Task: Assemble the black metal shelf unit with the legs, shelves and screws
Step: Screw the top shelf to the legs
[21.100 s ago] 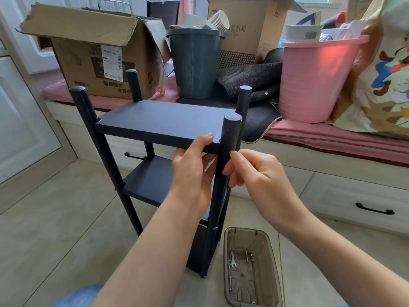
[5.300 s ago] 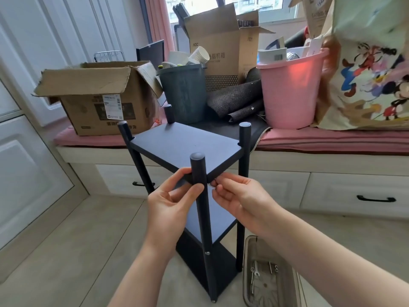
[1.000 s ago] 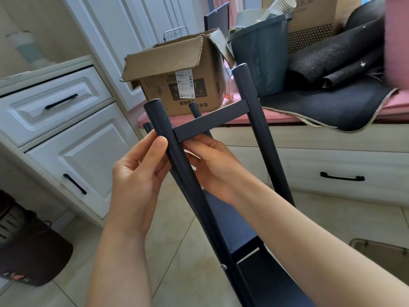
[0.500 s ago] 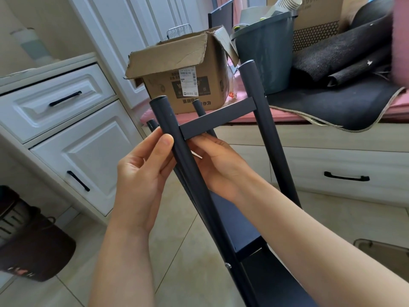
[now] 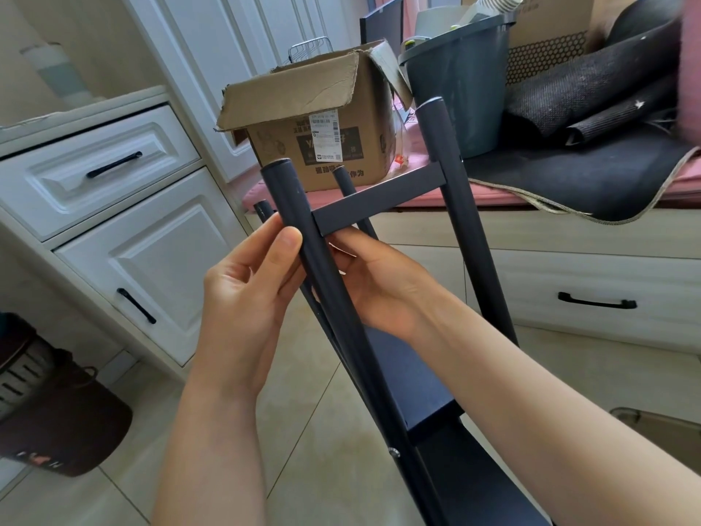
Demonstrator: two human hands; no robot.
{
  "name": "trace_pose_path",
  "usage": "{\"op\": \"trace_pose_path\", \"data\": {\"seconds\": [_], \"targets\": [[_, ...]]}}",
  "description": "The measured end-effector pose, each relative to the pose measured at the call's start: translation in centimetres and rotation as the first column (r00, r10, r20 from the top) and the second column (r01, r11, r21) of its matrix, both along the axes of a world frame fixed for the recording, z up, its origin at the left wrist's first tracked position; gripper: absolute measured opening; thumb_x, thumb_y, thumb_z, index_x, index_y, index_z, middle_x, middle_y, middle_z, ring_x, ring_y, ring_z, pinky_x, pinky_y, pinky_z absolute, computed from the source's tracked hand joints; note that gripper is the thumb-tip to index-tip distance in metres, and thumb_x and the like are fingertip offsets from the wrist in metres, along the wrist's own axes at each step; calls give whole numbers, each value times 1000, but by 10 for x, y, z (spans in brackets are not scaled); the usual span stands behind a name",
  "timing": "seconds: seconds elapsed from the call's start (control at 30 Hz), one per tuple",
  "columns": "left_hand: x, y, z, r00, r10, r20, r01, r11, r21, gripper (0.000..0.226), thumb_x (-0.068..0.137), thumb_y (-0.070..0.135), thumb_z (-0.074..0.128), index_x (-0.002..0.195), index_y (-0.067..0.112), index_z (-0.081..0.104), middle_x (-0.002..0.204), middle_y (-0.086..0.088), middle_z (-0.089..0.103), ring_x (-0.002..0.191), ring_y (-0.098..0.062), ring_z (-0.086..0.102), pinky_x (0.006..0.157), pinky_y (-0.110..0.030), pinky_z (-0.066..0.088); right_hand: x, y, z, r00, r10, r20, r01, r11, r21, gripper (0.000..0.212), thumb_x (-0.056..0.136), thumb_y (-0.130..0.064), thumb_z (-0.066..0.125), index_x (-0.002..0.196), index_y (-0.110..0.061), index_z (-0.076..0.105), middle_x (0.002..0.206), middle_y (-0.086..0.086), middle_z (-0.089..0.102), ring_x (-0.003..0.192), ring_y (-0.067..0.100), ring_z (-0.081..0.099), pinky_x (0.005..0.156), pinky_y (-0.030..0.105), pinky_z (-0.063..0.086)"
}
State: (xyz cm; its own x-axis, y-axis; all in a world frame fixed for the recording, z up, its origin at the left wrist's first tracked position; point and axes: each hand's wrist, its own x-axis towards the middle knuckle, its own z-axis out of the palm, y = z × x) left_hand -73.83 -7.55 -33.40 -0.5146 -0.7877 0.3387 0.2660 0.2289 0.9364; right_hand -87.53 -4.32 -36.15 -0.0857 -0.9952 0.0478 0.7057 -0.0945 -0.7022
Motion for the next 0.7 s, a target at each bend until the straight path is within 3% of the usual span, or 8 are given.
{"op": "trace_pose_path", "data": {"seconds": [0.13, 0.37, 0.6, 0.7], "targets": [[0, -1, -1, 1000, 4, -5, -4, 1000, -4, 47, 80, 37, 69, 124, 19, 68, 121, -5, 73, 116, -25, 68, 100, -36, 54, -4, 2, -1, 1000, 1, 11, -1, 1000, -12, 17, 93, -29, 62, 106, -18, 65, 88, -1, 65, 88, 16, 61, 87, 36, 50], [-2, 0, -2, 1000, 0, -17, 0, 1000, 6, 38, 86, 28, 62, 122, 17, 67, 118, -4, 74, 114, -25, 69, 100, -37, 54, -5, 0, -3, 999, 20, -34, -21, 1000, -21, 22, 91, -29, 62, 109, -16, 64, 87, -2, 66, 84, 16, 63, 83, 35, 51], [-2, -1, -2, 1000, 16, -11, -16, 1000, 13, 41, 85, 31, 66, 124, 16, 67, 118, -3, 74, 115, -25, 68, 103, -40, 53, -6, -1, -1, 999, -33, -34, 31, 999, -33, 18, 91, -24, 64, 107, -15, 64, 88, 1, 64, 97, 21, 54, 93, 40, 41], [-2, 1, 0, 1000, 18, -11, -18, 1000, 13, 43, 85, 29, 62, 125, 15, 66, 118, -3, 74, 115, -25, 69, 103, -39, 53, -8, 1, 0, 1000, -14, -23, 12, 999, -52, 14, 94, -21, 60, 106, -15, 65, 88, -1, 64, 93, 19, 57, 96, 41, 41]]}}
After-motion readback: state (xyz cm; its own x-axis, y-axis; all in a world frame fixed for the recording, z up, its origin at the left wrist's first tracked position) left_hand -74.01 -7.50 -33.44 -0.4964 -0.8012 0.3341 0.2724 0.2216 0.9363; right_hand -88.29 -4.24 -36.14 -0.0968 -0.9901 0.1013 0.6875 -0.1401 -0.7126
